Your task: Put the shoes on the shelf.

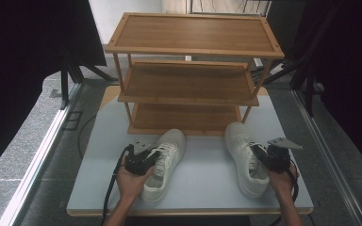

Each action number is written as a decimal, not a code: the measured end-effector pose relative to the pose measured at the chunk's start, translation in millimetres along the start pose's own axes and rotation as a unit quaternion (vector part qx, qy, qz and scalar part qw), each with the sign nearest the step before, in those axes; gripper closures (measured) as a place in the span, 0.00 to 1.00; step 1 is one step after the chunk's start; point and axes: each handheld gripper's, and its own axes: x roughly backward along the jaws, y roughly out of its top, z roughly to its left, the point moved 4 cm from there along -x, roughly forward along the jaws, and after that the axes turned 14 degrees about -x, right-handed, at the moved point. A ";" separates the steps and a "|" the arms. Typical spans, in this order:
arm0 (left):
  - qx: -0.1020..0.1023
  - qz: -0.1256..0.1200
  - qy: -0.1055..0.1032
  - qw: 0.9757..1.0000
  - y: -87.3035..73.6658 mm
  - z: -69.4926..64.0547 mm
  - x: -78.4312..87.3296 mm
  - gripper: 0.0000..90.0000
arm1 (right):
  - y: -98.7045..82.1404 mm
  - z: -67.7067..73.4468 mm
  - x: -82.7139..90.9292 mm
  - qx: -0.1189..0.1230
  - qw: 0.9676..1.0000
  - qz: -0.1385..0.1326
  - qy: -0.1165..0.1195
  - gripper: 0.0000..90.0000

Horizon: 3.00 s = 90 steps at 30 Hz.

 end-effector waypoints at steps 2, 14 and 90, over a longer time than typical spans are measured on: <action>0.006 -0.006 -0.001 1.000 -0.3 1.2 0.3 0.91 | -0.3 -1.3 0.9 -0.006 1.000 -0.005 0.007 0.94; 0.124 -0.156 -0.086 0.976 15.3 10.5 38.7 0.91 | -2.0 -7.5 32.4 -0.075 0.992 -0.064 0.080 0.94; 0.197 -0.233 -0.063 0.950 177.2 78.3 35.9 0.90 | 184.5 84.2 23.0 -0.206 0.948 -0.151 0.192 0.93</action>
